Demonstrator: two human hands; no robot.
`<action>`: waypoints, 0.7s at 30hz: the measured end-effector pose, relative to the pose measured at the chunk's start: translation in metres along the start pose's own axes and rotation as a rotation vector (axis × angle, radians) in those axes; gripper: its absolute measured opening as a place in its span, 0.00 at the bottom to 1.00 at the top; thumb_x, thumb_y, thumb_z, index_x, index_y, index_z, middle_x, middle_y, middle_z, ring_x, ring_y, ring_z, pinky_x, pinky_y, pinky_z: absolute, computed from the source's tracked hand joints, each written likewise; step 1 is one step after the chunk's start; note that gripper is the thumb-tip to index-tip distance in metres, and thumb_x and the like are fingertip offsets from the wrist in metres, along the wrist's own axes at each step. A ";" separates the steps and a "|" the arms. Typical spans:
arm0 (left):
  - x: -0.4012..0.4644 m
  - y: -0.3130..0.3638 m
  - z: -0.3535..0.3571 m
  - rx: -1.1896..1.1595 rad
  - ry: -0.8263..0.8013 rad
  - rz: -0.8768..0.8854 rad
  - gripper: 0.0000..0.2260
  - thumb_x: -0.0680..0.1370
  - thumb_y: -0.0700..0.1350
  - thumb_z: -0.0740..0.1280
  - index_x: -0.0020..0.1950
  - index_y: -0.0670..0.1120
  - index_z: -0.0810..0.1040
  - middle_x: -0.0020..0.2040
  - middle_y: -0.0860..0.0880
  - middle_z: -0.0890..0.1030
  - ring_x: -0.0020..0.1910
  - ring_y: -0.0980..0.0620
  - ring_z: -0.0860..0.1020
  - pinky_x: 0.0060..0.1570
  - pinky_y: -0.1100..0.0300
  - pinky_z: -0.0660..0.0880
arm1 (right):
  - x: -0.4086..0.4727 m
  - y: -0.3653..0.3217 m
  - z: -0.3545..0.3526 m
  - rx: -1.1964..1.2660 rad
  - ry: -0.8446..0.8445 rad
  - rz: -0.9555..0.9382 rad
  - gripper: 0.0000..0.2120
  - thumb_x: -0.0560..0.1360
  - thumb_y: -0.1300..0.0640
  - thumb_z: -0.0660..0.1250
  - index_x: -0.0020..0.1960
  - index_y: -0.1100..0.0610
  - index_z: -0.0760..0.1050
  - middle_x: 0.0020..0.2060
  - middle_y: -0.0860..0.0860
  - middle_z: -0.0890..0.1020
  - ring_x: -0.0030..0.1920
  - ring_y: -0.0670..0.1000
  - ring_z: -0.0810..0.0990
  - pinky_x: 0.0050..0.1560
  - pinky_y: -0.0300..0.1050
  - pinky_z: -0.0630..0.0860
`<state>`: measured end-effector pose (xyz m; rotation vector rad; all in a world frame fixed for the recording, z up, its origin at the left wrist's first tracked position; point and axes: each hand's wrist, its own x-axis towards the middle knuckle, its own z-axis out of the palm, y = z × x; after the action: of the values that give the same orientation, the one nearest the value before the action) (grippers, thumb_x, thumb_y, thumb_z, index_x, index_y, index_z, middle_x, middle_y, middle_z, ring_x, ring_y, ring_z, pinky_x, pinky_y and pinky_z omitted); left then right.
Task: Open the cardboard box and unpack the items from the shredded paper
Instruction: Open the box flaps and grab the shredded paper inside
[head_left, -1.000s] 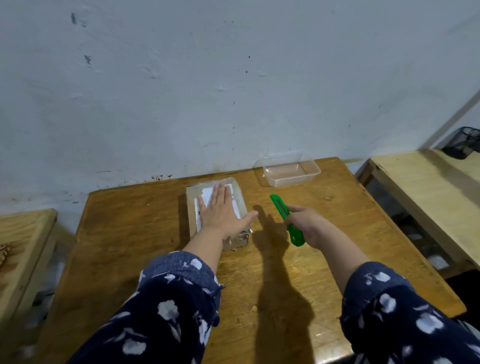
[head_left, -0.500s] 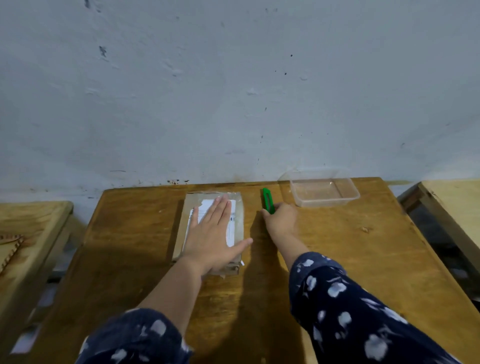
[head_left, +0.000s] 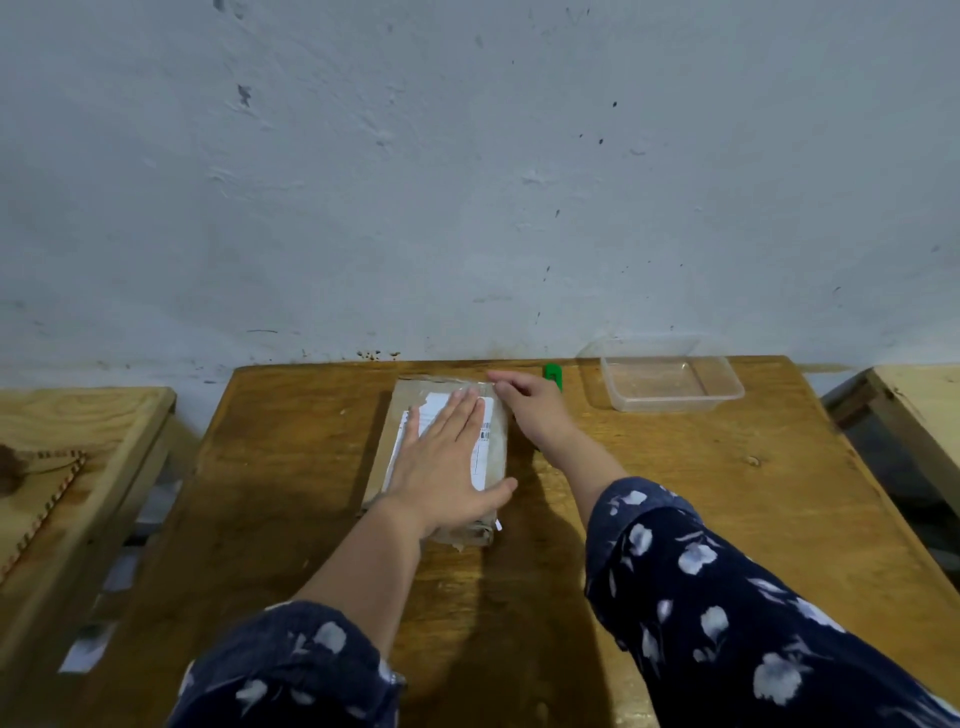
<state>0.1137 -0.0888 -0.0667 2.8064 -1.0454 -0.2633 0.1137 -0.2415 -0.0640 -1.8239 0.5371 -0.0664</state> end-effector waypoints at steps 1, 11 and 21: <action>-0.002 -0.003 -0.002 0.014 -0.018 0.016 0.42 0.74 0.69 0.53 0.79 0.50 0.40 0.79 0.54 0.39 0.76 0.57 0.36 0.74 0.45 0.34 | -0.005 0.003 0.000 0.001 0.011 0.003 0.13 0.79 0.58 0.61 0.60 0.53 0.79 0.62 0.50 0.79 0.63 0.49 0.74 0.63 0.43 0.70; -0.072 -0.031 -0.009 0.048 -0.020 -0.013 0.39 0.76 0.68 0.52 0.79 0.47 0.44 0.79 0.51 0.41 0.78 0.54 0.40 0.76 0.48 0.38 | -0.096 0.022 0.003 -0.045 0.240 0.009 0.14 0.79 0.58 0.61 0.63 0.51 0.77 0.62 0.53 0.78 0.55 0.50 0.76 0.46 0.33 0.73; -0.144 -0.054 -0.001 0.032 0.000 0.108 0.30 0.81 0.59 0.53 0.79 0.51 0.48 0.79 0.52 0.46 0.78 0.54 0.43 0.74 0.53 0.41 | -0.206 0.053 0.044 -0.223 0.304 -0.036 0.24 0.76 0.48 0.65 0.70 0.48 0.68 0.62 0.48 0.72 0.58 0.48 0.74 0.58 0.50 0.77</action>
<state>0.0410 0.0469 -0.0590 2.7657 -1.2071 -0.2361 -0.0741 -0.1331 -0.0812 -2.0551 0.7483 -0.3237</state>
